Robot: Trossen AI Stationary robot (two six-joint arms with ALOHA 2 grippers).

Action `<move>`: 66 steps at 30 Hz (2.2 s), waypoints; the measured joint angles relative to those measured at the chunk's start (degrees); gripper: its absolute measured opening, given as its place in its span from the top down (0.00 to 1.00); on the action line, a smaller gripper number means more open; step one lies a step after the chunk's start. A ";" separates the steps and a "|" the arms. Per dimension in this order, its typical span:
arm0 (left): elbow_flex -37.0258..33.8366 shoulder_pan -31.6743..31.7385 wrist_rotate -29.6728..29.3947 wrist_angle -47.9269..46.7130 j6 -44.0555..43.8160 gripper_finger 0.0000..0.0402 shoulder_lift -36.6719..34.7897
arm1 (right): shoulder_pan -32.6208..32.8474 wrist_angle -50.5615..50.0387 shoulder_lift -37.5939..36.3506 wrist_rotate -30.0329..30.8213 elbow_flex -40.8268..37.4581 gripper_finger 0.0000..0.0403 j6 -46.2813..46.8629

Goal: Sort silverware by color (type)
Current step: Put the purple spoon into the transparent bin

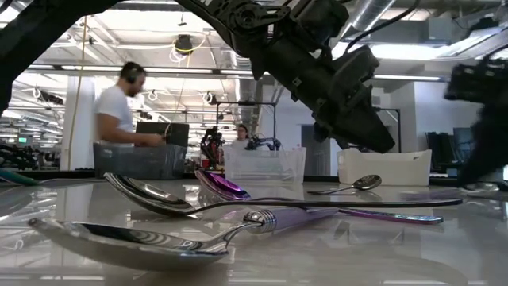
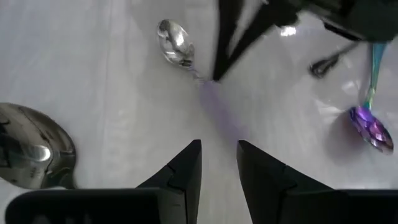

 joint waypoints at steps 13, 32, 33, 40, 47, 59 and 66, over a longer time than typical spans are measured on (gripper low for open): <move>0.07 -0.08 0.89 6.13 15.83 0.66 1.04 | -2.48 -2.30 -0.59 3.95 5.39 0.95 -3.75; -0.52 -0.71 -6.05 10.52 10.72 0.57 6.48 | 6.53 -25.48 -4.96 18.37 11.78 0.94 16.94; -0.59 -0.88 -5.66 9.86 10.30 0.57 7.23 | 6.54 -25.56 -4.96 18.33 11.78 0.94 16.96; -0.44 -1.44 -6.71 9.44 9.19 0.57 8.52 | 6.08 -25.47 -5.26 18.34 11.80 0.94 17.09; -0.44 -1.44 -8.50 7.04 9.18 0.78 8.59 | 5.79 -24.66 -5.27 18.34 11.80 0.94 17.09; -0.66 -0.92 -9.28 -2.65 19.52 1.00 -1.03 | 5.80 -25.04 -5.27 18.26 11.80 0.94 17.07; -0.59 3.16 -7.37 -15.88 22.79 0.99 -10.92 | 5.80 -25.11 -5.27 18.32 11.80 0.94 16.95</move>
